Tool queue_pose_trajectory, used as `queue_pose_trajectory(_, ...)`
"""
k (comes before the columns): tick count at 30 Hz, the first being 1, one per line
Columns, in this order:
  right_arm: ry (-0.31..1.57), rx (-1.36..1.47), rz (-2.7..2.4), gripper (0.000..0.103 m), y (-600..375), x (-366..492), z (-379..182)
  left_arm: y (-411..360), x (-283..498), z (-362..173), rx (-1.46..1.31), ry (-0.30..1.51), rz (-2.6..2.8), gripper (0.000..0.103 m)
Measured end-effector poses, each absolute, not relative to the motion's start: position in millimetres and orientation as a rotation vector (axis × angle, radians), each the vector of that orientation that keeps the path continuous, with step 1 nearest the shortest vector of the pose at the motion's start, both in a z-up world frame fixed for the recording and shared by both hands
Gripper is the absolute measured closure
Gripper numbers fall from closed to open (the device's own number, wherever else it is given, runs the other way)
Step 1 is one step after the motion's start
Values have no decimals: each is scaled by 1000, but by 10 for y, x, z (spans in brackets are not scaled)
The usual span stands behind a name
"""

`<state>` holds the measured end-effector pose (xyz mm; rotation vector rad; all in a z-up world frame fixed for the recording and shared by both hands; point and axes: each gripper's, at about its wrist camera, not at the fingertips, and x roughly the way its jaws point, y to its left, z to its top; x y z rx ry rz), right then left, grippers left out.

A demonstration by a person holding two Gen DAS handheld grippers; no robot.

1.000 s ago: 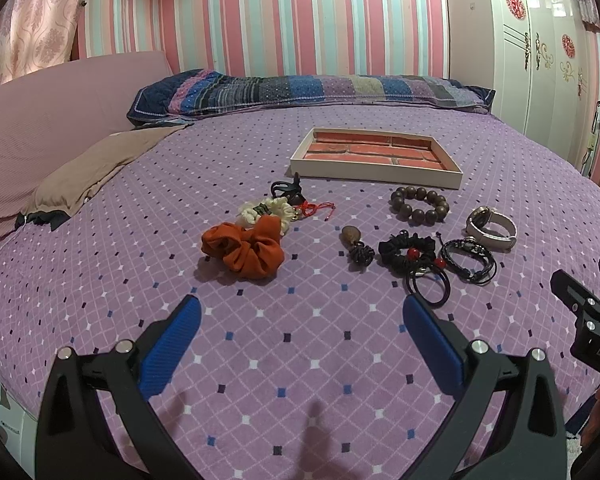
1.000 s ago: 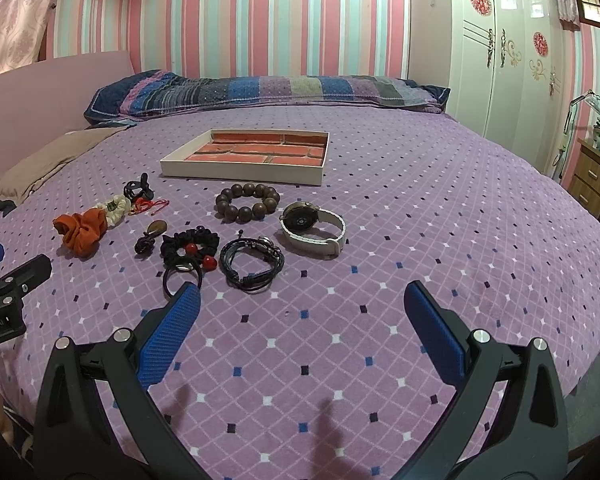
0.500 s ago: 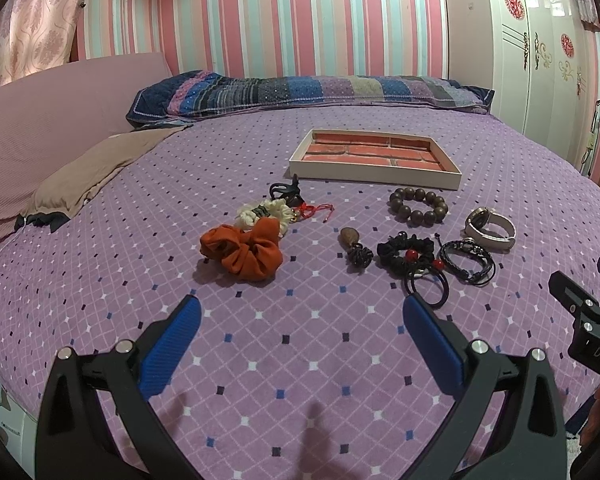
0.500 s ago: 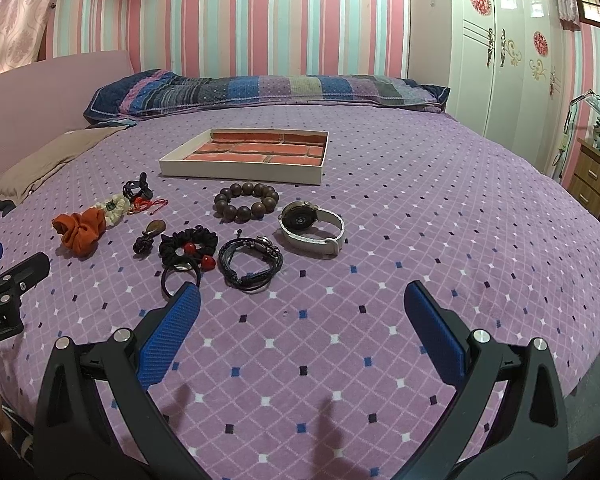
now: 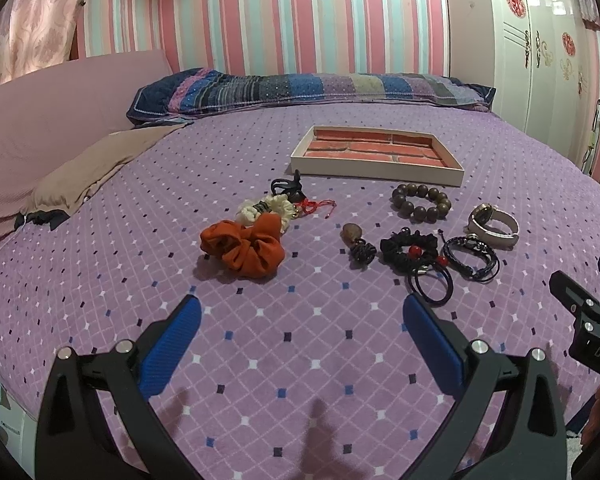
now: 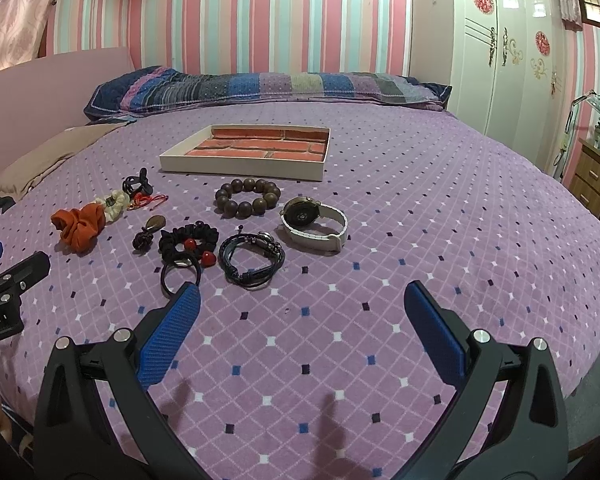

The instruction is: Organize jewelry

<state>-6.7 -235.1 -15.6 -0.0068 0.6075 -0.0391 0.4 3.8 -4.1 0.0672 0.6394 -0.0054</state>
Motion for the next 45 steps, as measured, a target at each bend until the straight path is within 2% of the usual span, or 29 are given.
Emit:
queue_pose_trajectory(24, 619, -31, -34, 4, -2318, 94, -268, 111, 147, -140, 52, 663, -11, 4)
queue_pose_trajectory(45, 636, -27, -48, 4, -2266, 469, -450, 339, 594, -298, 43, 685, 13, 4)
